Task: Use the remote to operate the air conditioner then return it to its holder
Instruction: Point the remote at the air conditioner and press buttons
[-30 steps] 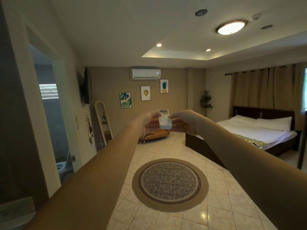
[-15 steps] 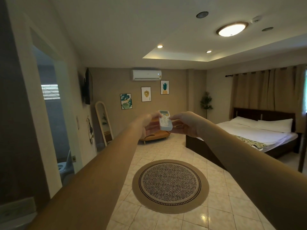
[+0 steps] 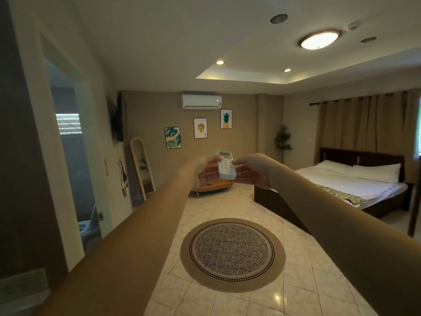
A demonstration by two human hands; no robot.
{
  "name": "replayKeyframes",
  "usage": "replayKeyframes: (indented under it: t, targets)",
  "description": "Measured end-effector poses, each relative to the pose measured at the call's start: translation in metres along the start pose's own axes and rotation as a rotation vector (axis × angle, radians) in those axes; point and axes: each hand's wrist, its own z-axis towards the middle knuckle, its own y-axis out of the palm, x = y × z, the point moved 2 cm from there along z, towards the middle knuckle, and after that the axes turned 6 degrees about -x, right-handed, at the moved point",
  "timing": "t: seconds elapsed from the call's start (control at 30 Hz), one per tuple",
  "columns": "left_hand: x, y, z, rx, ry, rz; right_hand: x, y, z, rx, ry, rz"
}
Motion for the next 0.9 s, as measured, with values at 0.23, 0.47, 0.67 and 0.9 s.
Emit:
replayKeyframes:
  t: [0.23,0.47,0.67,0.9]
  targets:
    - [0.002,0.001,-0.006,-0.054,0.020,0.013,0.002,-0.005,0.005,0.018,-0.015,-0.021]
    - [0.001,-0.001,-0.010,-0.137,0.152,0.033,0.005,-0.009,-0.002,0.004,-0.142,-0.108]
    - [-0.008,-0.002,-0.008,-0.197,0.271,-0.025,0.012,-0.013,-0.004,0.000,-0.263,-0.168]
    - [-0.019,-0.001,0.001,-0.199,0.347,-0.005,0.023,-0.016,-0.002,0.072,-0.386,-0.234]
